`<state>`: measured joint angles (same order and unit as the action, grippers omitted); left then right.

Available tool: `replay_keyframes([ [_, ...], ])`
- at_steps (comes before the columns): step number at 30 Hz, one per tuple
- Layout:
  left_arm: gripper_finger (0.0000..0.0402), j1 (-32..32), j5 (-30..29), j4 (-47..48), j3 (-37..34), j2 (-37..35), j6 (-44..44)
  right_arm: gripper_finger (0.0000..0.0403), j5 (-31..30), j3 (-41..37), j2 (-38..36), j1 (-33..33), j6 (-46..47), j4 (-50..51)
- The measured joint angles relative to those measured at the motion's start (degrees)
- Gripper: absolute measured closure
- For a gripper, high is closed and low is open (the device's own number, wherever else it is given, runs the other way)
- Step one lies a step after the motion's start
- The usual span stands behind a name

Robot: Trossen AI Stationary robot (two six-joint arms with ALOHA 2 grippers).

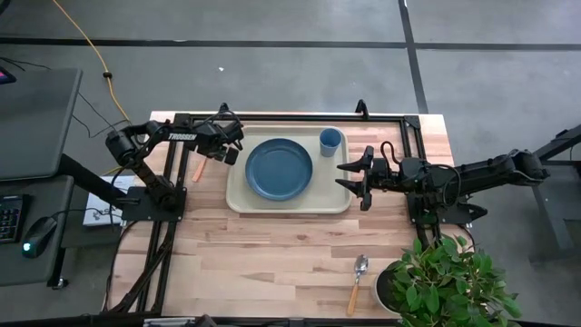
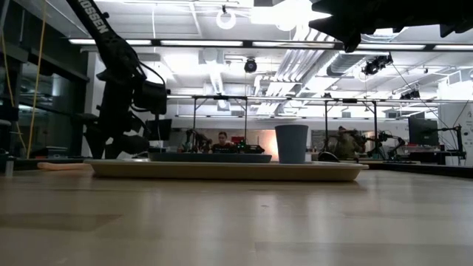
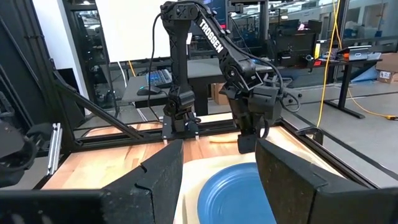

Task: Pick and place plate/cup/fork/spoon on tray
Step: Put the orange fork on the white tray at the left of the blue plate

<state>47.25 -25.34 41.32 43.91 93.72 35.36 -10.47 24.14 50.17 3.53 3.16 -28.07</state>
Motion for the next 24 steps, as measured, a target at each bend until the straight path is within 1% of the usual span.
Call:
replay_keyframes([
  [6, 0.0271, -0.9, 2.5, -0.1, -0.1, -0.1, 0.5, 0.021, 0.6, 0.0, 0.0, 0.0, 0.9, 0.0],
  [10, 0.0271, -1.8, 5.5, -0.8, 0.7, -0.2, -1.3, 0.021, 0.6, 0.0, 0.0, 0.0, 0.9, 0.0],
  [13, 0.0271, -2.1, 8.0, 2.0, 2.6, -1.6, -3.3, 0.021, 0.7, 0.0, 0.0, 0.0, 0.8, 0.0],
  [15, 0.0271, -2.0, 8.2, 4.5, 4.4, -3.8, -4.1, 0.021, 0.7, 0.0, 0.0, 0.0, 0.8, 0.0],
  [19, 0.0271, -0.2, 4.6, 12.3, 7.3, -8.4, -4.9, 0.021, 0.9, 0.0, 0.0, 0.0, 0.6, 0.0],
  [22, 0.0271, 1.9, 2.4, 18.7, 7.5, -10.2, -5.2, 0.021, 0.9, 0.0, 0.0, 0.0, 0.3, 0.0],
  [24, 0.0271, 1.9, 1.3, 18.0, 7.3, -9.9, -5.2, 0.021, 0.9, 0.0, 0.0, 0.0, 0.2, 0.1],
])
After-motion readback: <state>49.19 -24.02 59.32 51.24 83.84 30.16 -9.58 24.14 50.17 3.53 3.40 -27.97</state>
